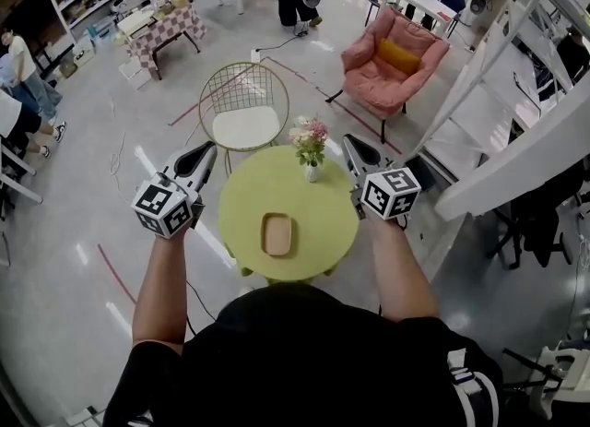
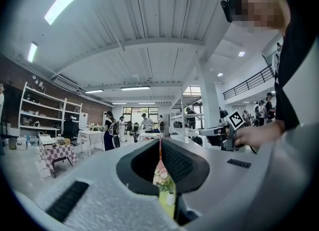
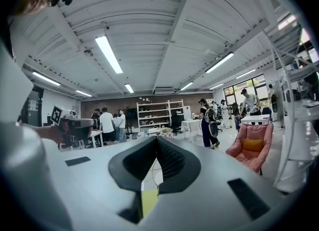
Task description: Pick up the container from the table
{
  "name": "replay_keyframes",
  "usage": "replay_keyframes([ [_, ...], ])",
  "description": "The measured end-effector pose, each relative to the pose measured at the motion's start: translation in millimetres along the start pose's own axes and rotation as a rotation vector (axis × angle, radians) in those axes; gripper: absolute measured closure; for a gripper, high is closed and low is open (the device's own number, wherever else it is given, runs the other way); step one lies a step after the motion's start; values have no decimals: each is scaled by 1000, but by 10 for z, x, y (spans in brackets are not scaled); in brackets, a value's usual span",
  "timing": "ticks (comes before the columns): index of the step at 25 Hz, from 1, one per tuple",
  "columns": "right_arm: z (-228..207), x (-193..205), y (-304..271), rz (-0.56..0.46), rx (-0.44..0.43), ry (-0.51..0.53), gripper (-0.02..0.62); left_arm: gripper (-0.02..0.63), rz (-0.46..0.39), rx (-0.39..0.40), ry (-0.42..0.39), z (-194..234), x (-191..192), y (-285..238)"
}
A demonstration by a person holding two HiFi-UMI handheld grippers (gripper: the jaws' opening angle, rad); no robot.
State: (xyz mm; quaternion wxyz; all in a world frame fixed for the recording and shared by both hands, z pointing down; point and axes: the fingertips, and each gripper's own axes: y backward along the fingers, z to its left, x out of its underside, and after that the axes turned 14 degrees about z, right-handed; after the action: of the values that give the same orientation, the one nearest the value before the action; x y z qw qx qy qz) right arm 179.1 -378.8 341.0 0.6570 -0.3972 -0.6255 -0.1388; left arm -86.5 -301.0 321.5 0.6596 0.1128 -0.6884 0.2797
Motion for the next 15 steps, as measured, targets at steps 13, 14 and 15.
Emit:
replay_keyframes([
  [13,165,70,-128,40,42,1,586,581,6,56,11,205,181,120],
  [14,181,92,-146,45,42,0,586,581,10,61,11,213,207,115],
  [15,195,111,-161,50,42,-1,586,581,13,65,11,224,230,114],
])
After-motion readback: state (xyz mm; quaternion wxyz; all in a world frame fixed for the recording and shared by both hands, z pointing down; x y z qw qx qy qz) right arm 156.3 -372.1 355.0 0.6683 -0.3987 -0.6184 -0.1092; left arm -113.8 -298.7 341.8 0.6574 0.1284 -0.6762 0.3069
